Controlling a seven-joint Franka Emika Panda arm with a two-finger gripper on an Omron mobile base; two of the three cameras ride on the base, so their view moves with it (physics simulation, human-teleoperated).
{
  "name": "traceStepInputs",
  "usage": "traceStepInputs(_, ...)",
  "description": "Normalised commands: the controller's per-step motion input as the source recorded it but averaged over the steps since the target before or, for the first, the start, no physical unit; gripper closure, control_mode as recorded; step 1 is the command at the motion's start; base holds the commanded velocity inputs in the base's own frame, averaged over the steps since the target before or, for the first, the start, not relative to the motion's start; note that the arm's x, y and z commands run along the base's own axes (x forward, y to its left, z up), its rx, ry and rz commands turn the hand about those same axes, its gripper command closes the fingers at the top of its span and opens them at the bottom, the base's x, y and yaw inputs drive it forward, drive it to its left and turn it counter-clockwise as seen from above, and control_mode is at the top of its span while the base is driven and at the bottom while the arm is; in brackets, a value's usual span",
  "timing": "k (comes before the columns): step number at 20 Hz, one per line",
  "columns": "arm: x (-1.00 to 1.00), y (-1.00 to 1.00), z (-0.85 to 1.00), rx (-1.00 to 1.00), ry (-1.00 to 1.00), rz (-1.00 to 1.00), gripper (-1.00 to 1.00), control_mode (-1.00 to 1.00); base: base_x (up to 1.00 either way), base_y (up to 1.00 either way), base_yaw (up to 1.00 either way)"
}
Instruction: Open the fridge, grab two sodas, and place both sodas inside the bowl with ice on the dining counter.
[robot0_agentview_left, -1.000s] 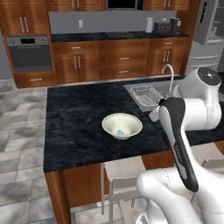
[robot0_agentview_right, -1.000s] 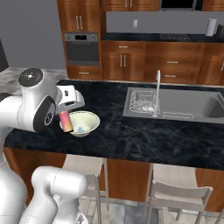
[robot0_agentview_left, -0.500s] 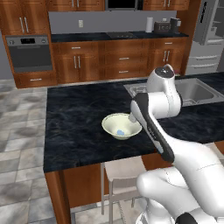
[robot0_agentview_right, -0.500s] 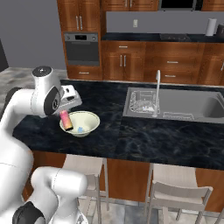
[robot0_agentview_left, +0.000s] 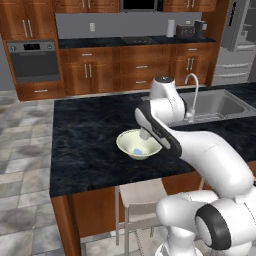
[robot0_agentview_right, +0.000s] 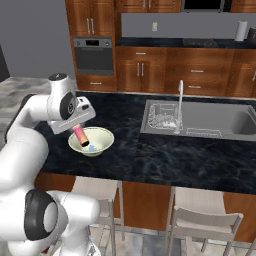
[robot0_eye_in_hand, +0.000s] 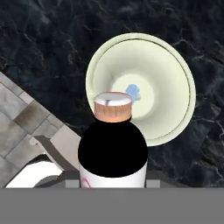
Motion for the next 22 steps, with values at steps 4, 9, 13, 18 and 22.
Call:
traceStepInputs(4, 0.43, 0.00, -0.27, -0.02, 0.09, 0.11, 1.00, -1.00, 0.00, 0.00, 0.00)
traceStepInputs(9, 0.37, 0.09, -0.39, 0.00, 0.03, 0.09, 1.00, -1.00, 0.00, 0.00, 0.00)
traceStepInputs(13, 0.31, 0.12, -0.40, 0.00, 0.00, 0.08, 1.00, -1.00, 0.00, 0.00, 0.00)
traceStepInputs(18, 0.25, 0.08, -0.29, 0.00, 0.00, 0.06, 1.00, -1.00, 0.00, 0.00, 0.00)
traceStepInputs(22, 0.04, 0.00, -0.27, -0.01, 0.00, 0.04, 1.00, -1.00, 0.00, 0.00, 0.00)
